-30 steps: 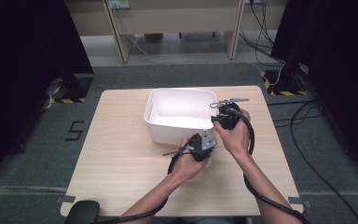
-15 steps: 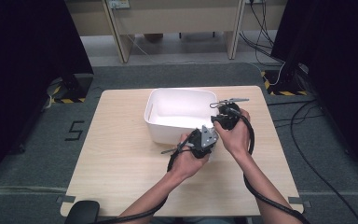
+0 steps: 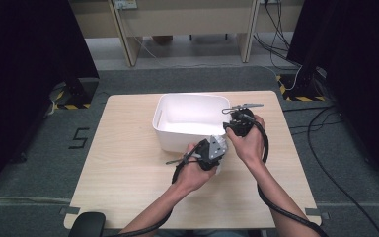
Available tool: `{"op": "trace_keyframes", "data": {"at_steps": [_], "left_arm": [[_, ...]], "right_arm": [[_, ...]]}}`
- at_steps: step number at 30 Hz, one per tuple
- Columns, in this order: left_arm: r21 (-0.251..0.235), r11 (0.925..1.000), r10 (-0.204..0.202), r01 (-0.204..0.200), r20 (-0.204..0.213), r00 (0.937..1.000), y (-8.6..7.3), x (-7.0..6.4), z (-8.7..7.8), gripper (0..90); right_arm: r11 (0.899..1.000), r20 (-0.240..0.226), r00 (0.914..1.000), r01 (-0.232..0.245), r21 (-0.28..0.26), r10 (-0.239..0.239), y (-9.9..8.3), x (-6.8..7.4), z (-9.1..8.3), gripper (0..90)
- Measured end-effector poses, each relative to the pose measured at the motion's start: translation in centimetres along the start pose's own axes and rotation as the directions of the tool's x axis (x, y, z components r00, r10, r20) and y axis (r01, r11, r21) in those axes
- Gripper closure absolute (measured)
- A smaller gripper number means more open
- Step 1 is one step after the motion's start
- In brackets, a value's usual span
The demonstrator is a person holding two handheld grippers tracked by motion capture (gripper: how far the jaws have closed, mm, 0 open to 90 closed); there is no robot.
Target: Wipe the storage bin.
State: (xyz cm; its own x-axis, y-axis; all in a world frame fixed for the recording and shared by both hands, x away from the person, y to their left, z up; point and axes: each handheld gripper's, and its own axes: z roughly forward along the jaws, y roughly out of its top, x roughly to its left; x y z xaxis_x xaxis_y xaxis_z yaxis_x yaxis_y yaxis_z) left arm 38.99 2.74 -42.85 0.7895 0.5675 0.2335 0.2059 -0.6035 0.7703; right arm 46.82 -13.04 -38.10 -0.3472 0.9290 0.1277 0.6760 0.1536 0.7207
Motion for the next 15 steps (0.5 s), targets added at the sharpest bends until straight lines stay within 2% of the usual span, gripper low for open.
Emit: {"op": "trace_keyframes", "data": {"at_steps": [3,4,8,15], "left_arm": [[0.019,0.9998,0.006,-0.006,0.003,1.0000,-1.2,0.3,-1.0,76.8],[0.019,0.9998,-0.007,0.007,0.004,1.0000,-1.6,0.4,-1.3,76.8],[0.041,0.9991,-0.004,0.005,-0.019,0.9998,-3.3,1.4,-3.0,77.0],[0.060,0.9961,-0.061,0.065,-0.072,0.9955,-6.0,3.7,-5.9,77.1]], "right_arm": [[1.000,0.001,1.0000,-0.006,-0.002,0.006,0.0,0.1,0.1,68.6],[1.000,0.005,1.0000,-0.002,-0.007,0.002,0.0,0.0,0.0,67.7],[1.000,0.001,0.9999,-0.015,-0.013,0.015,0.1,0.0,0.0,65.7],[1.000,-0.003,0.9997,-0.024,-0.005,0.024,0.1,0.0,0.2,64.5]]}}
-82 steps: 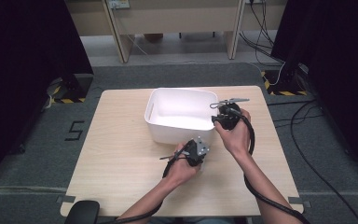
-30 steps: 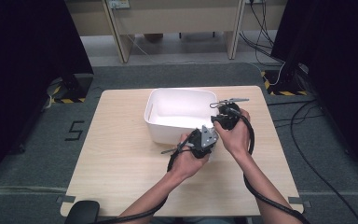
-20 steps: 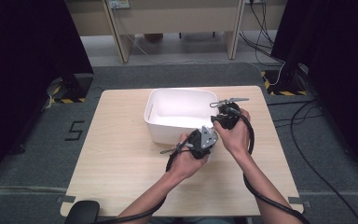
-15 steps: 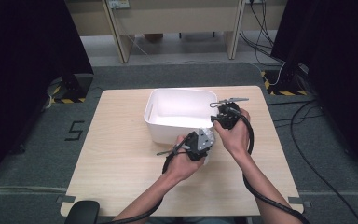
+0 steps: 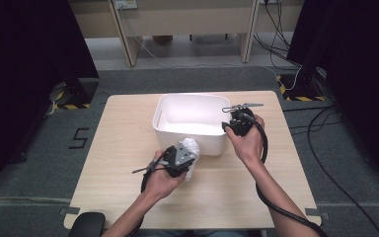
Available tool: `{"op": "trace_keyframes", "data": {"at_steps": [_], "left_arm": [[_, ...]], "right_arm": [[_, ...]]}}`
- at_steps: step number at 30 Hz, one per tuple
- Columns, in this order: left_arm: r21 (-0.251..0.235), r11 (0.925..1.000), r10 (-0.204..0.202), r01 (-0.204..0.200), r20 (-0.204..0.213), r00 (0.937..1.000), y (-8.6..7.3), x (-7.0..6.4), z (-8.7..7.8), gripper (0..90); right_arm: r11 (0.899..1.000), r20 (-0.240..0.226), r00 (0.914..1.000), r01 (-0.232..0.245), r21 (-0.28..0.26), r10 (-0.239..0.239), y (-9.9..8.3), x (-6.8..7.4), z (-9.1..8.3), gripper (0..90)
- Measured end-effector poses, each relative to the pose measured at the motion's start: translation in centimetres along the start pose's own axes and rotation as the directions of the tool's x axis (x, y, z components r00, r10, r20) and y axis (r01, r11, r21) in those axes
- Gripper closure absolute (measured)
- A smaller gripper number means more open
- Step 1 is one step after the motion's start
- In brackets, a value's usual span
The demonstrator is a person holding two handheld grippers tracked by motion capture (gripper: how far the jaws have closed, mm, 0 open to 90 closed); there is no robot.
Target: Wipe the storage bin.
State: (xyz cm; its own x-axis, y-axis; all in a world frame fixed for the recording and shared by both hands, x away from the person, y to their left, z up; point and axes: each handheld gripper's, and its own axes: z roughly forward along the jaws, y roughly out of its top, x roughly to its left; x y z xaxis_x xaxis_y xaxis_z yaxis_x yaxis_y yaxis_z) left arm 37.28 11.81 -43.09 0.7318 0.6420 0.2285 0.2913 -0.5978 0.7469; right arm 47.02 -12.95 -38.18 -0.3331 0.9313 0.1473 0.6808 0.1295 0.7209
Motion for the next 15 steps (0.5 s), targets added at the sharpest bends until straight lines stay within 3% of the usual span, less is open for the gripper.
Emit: {"op": "trace_keyframes", "data": {"at_steps": [4,8,12,15], "left_arm": [[0.004,0.9996,-0.027,0.027,-0.036,0.9990,-1.5,1.7,-1.8,77.2],[0.010,0.9974,-0.071,0.072,-0.098,0.9926,-3.1,4.0,-3.8,77.2],[0.021,0.9928,-0.113,0.118,-0.164,0.9799,-4.6,6.7,-5.3,77.1],[0.029,0.9881,-0.141,0.151,-0.217,0.9659,-5.4,8.8,-6.1,77.1]], "right_arm": [[1.000,-0.007,1.0000,-0.007,0.005,0.007,0.1,0.0,0.1,63.9],[1.000,-0.011,0.9999,-0.005,0.006,0.006,0.2,-0.1,0.1,64.1],[1.000,-0.014,0.9998,-0.014,0.010,0.014,0.3,-0.1,0.1,64.1],[1.000,-0.015,0.9997,-0.018,0.020,0.018,0.3,-0.2,0.3,64.3]]}}
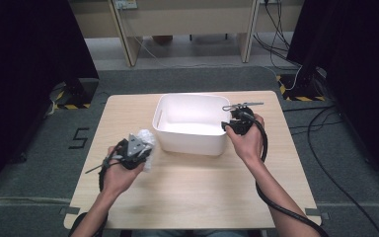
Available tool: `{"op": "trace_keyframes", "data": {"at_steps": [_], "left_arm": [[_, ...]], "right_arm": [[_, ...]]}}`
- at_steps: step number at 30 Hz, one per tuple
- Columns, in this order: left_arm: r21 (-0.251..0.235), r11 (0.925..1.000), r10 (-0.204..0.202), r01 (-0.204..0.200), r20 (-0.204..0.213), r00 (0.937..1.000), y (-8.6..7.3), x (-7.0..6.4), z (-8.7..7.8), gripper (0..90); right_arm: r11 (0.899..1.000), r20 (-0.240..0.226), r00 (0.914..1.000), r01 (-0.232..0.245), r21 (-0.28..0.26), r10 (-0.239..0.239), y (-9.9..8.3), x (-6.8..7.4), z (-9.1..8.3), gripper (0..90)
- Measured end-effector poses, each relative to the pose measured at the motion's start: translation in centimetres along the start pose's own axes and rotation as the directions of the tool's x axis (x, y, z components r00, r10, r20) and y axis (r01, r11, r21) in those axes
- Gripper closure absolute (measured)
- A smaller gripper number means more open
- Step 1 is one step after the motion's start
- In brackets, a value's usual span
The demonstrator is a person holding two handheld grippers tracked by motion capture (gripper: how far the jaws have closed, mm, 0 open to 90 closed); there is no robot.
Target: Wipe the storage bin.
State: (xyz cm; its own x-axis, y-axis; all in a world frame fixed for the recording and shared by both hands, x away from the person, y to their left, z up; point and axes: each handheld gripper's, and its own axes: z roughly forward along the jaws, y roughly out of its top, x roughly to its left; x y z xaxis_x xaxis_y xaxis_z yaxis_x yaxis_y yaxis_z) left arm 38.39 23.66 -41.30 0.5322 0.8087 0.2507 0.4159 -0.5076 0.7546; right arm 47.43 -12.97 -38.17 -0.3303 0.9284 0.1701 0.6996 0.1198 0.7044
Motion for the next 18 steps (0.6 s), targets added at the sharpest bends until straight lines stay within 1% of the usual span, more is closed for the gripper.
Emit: {"op": "trace_keyframes", "data": {"at_steps": [3,5,7,8,10,13,16,18], "left_arm": [[0.008,0.9993,-0.036,0.036,-0.043,0.9984,-0.4,2.0,-0.1,77.1],[0.014,0.9986,-0.049,0.050,-0.066,0.9966,-0.6,2.9,0.2,77.0],[0.018,0.9979,-0.061,0.062,-0.070,0.9957,-0.7,3.6,0.8,77.0],[0.023,0.9980,-0.058,0.060,-0.071,0.9958,-0.7,3.8,1.2,77.0],[0.026,0.9975,-0.064,0.066,-0.060,0.9961,-0.6,4.0,2.0,77.0],[0.032,0.9976,-0.060,0.062,-0.051,0.9969,-0.3,4.2,3.0,76.9],[0.036,0.9980,-0.049,0.051,-0.036,0.9981,-0.1,3.9,3.5,76.9],[0.037,0.9984,-0.043,0.044,-0.025,0.9988,-0.1,3.8,3.7,76.9]], "right_arm": [[1.000,0.000,1.0000,0.007,0.002,-0.007,0.0,-0.1,0.2,65.0],[1.000,0.004,1.0000,0.006,0.015,-0.006,0.1,-0.1,0.3,66.6],[1.000,0.002,1.0000,0.004,0.028,-0.004,0.1,-0.2,0.5,67.5],[0.999,-0.004,1.0000,-0.009,0.034,0.009,0.1,-0.2,0.5,67.8],[0.999,-0.013,0.9999,-0.003,0.043,0.004,0.3,-0.3,0.5,69.3],[0.999,-0.006,1.0000,0.008,0.053,-0.008,0.7,-0.4,0.6,75.5],[0.997,-0.030,0.9995,0.011,0.070,-0.009,1.2,-0.7,0.6,80.7],[0.999,-0.036,0.9994,0.007,0.037,-0.005,1.2,-0.7,0.0,76.0]]}}
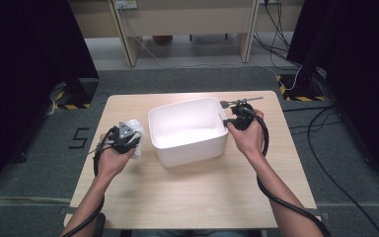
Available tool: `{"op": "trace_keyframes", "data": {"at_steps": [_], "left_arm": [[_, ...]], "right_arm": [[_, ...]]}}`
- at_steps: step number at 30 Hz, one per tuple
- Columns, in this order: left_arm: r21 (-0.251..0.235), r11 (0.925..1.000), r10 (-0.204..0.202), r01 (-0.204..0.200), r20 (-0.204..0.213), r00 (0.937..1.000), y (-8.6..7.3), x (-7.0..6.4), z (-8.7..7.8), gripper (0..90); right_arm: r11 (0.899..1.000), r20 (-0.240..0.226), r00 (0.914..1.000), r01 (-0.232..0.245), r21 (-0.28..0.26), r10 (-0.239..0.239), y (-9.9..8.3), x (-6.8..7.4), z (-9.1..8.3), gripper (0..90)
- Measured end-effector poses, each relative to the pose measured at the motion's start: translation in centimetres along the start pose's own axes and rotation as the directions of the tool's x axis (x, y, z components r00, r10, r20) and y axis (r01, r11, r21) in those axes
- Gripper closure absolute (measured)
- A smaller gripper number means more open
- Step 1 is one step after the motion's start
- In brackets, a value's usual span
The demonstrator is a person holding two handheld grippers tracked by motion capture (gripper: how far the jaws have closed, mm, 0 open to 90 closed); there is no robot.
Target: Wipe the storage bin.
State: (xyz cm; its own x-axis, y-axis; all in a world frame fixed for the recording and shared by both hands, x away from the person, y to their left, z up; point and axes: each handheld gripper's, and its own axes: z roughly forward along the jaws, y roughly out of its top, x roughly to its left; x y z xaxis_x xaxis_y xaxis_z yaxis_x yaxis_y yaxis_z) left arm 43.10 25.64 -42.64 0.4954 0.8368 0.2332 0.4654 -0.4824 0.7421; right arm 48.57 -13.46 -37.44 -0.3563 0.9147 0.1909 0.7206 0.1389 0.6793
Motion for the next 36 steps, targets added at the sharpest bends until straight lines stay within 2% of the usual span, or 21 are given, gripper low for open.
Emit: {"op": "trace_keyframes", "data": {"at_steps": [4,8,9,10,11,13,18,21,23,26,30,36], "left_arm": [[0.003,0.9999,0.015,-0.015,0.018,0.9997,0.2,-0.1,0.4,76.8],[-0.003,0.9999,0.013,-0.013,0.021,0.9997,0.5,0.6,1.1,76.8],[-0.006,0.9995,0.030,-0.030,0.016,0.9994,0.7,0.9,1.3,76.8],[0.004,0.9997,0.023,-0.023,0.015,0.9996,0.8,0.9,1.5,76.8],[-0.001,0.9992,0.040,-0.040,0.014,0.9991,1.0,1.1,1.7,76.8],[0.011,0.9992,0.038,-0.038,0.013,0.9992,1.3,1.2,2.2,76.8],[0.020,0.9973,0.071,-0.071,0.015,0.9974,1.6,1.9,3.6,76.8],[0.010,0.9963,0.085,-0.085,0.021,0.9961,1.9,2.4,4.2,76.8],[-0.016,0.9957,0.092,-0.092,0.029,0.9953,2.2,2.7,4.5,76.9],[-0.031,0.9911,0.131,-0.130,0.040,0.9906,2.4,2.7,4.9,76.9],[-0.045,0.9809,0.192,-0.189,0.067,0.9791,2.5,2.6,4.9,76.9],[-0.064,0.9725,0.230,-0.224,0.100,0.9681,2.6,2.5,4.7,76.9]], "right_arm": [[0.999,-0.002,0.9999,-0.015,-0.045,0.015,-0.3,-0.5,-1.6,74.0],[0.998,-0.014,0.9994,-0.032,-0.057,0.032,-1.5,-1.2,-3.3,78.9],[0.998,-0.016,0.9992,-0.037,-0.052,0.036,-1.8,-1.4,-3.6,80.0],[0.999,-0.014,0.9995,-0.029,-0.040,0.028,-2.1,-1.5,-3.9,80.9],[0.999,-0.020,0.9995,-0.026,-0.027,0.026,-2.4,-1.5,-4.0,81.6],[1.000,-0.039,0.9990,-0.022,0.001,0.022,-2.9,-1.2,-4.0,83.1],[0.998,-0.078,0.9970,0.010,0.062,-0.005,-4.3,0.1,-3.4,84.4],[0.996,-0.096,0.9951,0.032,0.087,-0.023,-4.7,0.7,-3.1,84.9],[0.995,-0.112,0.9931,0.048,0.091,-0.037,-4.8,1.0,-2.9,84.9],[0.994,-0.113,0.9922,0.064,0.091,-0.053,-4.8,1.4,-2.4,84.8],[0.993,-0.108,0.9925,0.068,0.094,-0.058,-4.5,1.2,-1.9,84.7],[0.993,-0.072,0.9947,0.080,0.083,-0.074,-3.6,0.5,-1.2,84.3]]}}
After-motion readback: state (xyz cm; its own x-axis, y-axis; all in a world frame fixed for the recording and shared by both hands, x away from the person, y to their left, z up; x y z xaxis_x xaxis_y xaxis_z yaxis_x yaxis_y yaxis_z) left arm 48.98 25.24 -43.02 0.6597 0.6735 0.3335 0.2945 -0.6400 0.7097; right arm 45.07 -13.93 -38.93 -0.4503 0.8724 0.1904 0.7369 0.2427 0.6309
